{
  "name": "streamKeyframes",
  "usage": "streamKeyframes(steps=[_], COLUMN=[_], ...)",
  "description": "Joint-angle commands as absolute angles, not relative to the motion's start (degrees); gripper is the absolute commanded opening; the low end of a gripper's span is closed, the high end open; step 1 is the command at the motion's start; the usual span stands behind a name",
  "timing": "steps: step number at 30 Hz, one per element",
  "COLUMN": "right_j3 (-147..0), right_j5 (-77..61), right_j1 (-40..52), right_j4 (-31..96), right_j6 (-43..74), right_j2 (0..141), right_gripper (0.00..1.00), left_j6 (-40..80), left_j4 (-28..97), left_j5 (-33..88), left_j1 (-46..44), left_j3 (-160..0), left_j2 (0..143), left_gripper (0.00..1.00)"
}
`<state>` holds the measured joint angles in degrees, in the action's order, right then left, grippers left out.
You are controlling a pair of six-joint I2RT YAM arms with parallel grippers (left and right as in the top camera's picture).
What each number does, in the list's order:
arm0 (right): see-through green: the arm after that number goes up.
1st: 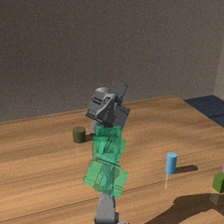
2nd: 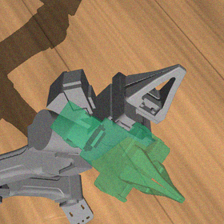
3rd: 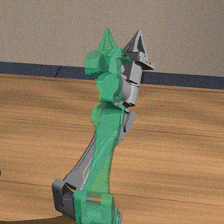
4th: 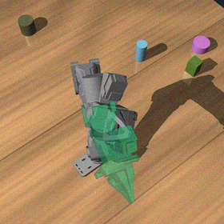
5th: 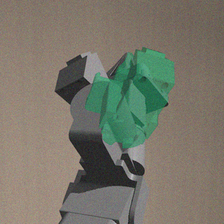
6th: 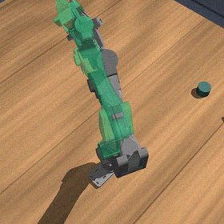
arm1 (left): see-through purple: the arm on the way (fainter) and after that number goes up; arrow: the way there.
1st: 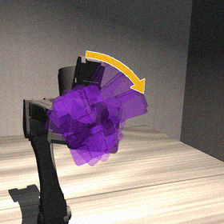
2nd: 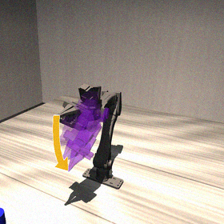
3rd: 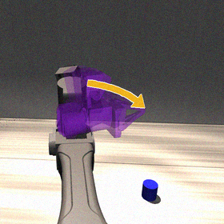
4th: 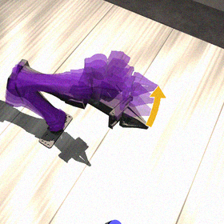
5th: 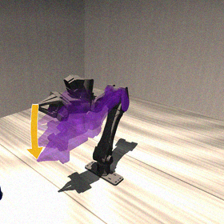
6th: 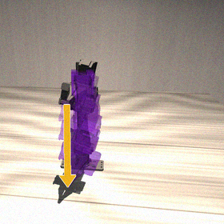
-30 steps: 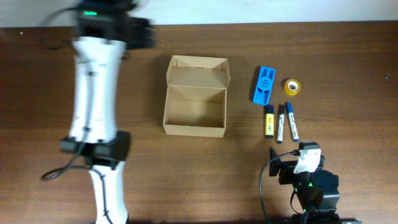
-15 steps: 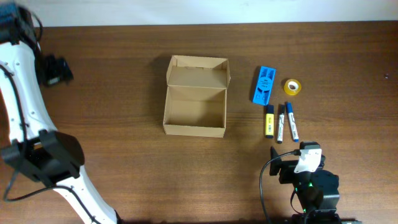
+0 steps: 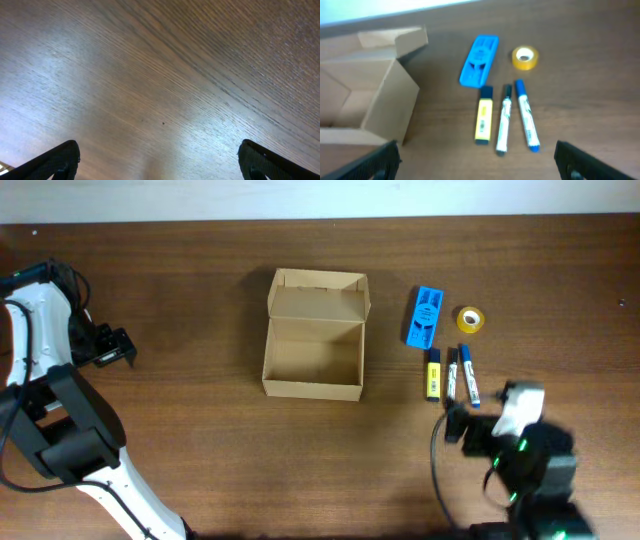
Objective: Pack container
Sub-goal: 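Release the box and retract the left gripper to the left, then lower the right gripper onto the blue duster and grasp it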
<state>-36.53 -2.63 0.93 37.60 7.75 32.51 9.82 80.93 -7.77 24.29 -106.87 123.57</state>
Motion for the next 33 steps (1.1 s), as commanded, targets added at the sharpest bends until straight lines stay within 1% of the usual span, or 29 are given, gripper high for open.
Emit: streamKeyframes(steps=[1,7,9,11,13,16,17,19,22,26,29,33], right_j3=[-51.3,-80.4,-87.9,-92.9,-95.2,-96.2,-96.3,-96.4,-96.5,-96.6,-96.6,-97.3], right_j5=[-0.3,-1.4,-6.0,-14.4,-17.8,-16.7,-16.6,-15.9,-15.9,-15.7,-12.6,-10.0], right_j1=[0.6,0.6,0.6,0.6,0.6,0.3,-0.1,-0.7,-1.1,-1.0,-0.1,1.3], right_j4=[42.9,58.0,60.3,61.3,59.3,55.5,54.9,54.1,53.8,54.2,55.2,56.4], right_j6=[2.1,0.8,0.9,0.8,1.1,12.8,16.0,22.9,27.5,29.5,29.4,25.0], right_j2=[46.7,74.0,82.0,88.4,93.0,99.1,101.0,104.7,109.4,113.6,115.0,115.3], right_gripper=[0.99,0.99,0.99,0.99,0.99,0.99,0.97,0.88,0.88,0.88,0.86,0.85], left_j6=[8.9,8.9,8.9,8.9,8.9,8.9,8.9,8.9,8.9,8.9,8.9,8.9], left_j4=[80.5,80.5,80.5,80.5,80.5,80.5,80.5,80.5,80.5,80.5,80.5,80.5], left_j5=[-7.1,-7.1,-7.1,-7.0,-7.1,-7.1,-7.1,-7.1,-7.1,-7.1,-7.1,-7.0], left_j1=[24.4,24.4,24.4,24.4,24.4,24.4,24.4,24.4,24.4,24.4,24.4,24.4], left_j3=[-106.5,-106.5,-106.5,-106.5,-106.5,-106.5,-106.5,-106.5,-106.5,-106.5,-106.5,-106.5], left_j2=[123.5,123.5,123.5,123.5,123.5,123.5,123.5,123.5,123.5,123.5,123.5,123.5], left_gripper=[1.0,1.0,1.0,1.0,1.0,1.0,1.0,1.0,1.0,1.0,1.0,1.0])
